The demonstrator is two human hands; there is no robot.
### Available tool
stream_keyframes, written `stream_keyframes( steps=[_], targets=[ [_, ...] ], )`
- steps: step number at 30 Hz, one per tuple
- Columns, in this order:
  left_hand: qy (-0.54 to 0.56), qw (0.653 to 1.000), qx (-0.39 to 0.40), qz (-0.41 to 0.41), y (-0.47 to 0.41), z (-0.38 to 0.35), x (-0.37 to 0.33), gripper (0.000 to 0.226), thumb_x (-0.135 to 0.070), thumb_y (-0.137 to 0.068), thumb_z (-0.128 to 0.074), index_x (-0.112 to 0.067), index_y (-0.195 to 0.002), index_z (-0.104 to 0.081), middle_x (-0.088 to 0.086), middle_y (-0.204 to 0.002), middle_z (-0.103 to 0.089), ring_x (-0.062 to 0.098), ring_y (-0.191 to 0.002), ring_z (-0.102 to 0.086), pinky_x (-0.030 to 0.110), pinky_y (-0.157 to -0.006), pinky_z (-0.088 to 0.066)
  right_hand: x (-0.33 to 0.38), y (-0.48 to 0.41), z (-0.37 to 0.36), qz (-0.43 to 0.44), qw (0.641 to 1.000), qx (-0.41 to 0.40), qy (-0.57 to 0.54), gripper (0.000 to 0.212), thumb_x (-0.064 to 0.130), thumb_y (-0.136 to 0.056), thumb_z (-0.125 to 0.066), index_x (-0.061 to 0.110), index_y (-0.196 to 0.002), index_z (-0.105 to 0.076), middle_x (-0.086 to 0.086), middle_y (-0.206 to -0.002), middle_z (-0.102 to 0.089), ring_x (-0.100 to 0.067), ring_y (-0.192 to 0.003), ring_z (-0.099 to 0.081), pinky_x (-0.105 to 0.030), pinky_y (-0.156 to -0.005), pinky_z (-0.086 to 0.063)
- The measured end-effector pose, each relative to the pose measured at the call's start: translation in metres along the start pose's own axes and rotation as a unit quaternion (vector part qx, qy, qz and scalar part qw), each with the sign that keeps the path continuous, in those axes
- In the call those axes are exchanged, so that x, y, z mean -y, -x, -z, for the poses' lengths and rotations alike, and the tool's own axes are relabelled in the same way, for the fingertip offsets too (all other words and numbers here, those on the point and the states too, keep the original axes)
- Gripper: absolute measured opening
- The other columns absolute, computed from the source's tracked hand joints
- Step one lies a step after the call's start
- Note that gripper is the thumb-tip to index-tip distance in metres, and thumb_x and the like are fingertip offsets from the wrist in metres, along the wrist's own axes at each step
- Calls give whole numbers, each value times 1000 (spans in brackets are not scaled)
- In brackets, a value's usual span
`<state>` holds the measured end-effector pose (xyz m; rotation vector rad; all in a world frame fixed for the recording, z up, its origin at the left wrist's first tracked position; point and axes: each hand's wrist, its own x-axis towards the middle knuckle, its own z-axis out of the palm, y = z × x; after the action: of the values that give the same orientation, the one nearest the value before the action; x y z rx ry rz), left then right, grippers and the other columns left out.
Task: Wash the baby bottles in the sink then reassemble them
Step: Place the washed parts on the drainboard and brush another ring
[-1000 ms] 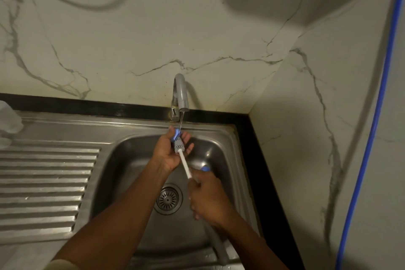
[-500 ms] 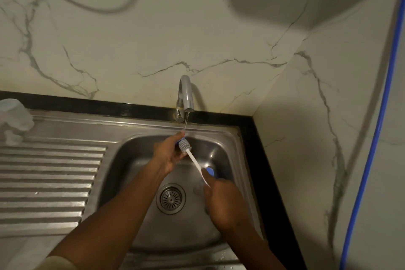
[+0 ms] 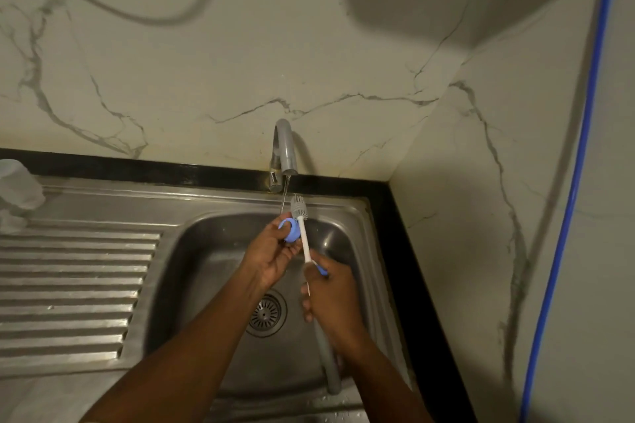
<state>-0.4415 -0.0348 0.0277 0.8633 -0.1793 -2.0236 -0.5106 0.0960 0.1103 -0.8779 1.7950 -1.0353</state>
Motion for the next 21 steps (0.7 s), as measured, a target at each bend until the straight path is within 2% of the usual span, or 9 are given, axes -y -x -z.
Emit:
stream_keyframes(
  steps=[2, 4, 7, 10, 13, 15, 18, 21],
  targets=[
    [15, 1000, -4, -16, -2, 0, -6, 28, -7, -103, -45, -2, -127, -57, 24, -122, -62, 30, -103, -65, 39, -84, -57, 5, 1, 3, 4, 1000, 16, 5, 31, 13, -101, -48, 28, -123, -62, -2, -56, -53, -11, -42, -49, -23, -40, -40],
    [38, 999, -15, -18, -5, 2, -17, 31, -11, -102, -49, 2, -129, -55, 23, -119, -63, 30, -107, -64, 41, -87, -55, -1, 16, 4, 9, 999, 34, 24, 34, 14, -100, -48, 32, -125, -62, 1, -56, -54, -10, -42, -49, -22, -39, -40],
    [14, 1000, -16, -5, -2, 8, -24, 31, -13, -99, -56, 1, -126, -59, 20, -114, -66, 25, -95, -68, 38, -87, -56, -6, 27, 0, 31, 998, 33, 49, 36, 18, -100, -48, 45, -120, -63, 2, -59, -57, -11, -45, -53, -25, -44, -44],
    [-13, 1000, 13, 16, 2, 9, -19, 32, -13, -85, -67, 0, -115, -65, 20, -117, -66, 22, -84, -67, 33, -79, -57, 8, 5, 0, 19, 999, 24, 18, 33, 14, -100, -48, 41, -114, -60, -4, -59, -55, -12, -44, -50, -25, -41, -43],
    [3, 1000, 25, 2, 2, 6, -21, 25, -11, -89, -65, -3, -113, -65, 20, -114, -66, 24, -86, -64, 37, -93, -52, 14, 2, 1, 22, 999, 38, 17, 33, 14, -101, -47, 42, -116, -57, -4, -59, -54, -11, -43, -48, -23, -39, -40],
    [24, 1000, 14, -9, 1, 3, -27, 24, -12, -94, -62, -3, -116, -63, 18, -108, -69, 25, -89, -68, 39, -94, -53, 4, 16, -1, 26, 999, 35, 25, 34, 17, -101, -48, 44, -118, -59, -1, -58, -55, -11, -43, -50, -23, -40, -40],
    [35, 999, -9, -7, 0, 3, -26, 34, -20, -90, -68, -3, -119, -64, 14, -98, -70, 22, -84, -68, 35, -91, -54, -1, 30, -4, 11, 999, 38, 19, 33, 19, -100, -48, 43, -116, -64, 0, -58, -56, -13, -43, -51, -24, -42, -41],
    [19, 1000, -2, 1, 1, 3, -18, 50, -22, -84, -69, -1, -128, -61, 20, -111, -69, 25, -89, -69, 37, -88, -56, 14, 13, -3, 10, 999, 37, -9, 34, 15, -101, -48, 46, -107, -60, -2, -57, -54, -11, -42, -49, -24, -39, -41]
  ],
)
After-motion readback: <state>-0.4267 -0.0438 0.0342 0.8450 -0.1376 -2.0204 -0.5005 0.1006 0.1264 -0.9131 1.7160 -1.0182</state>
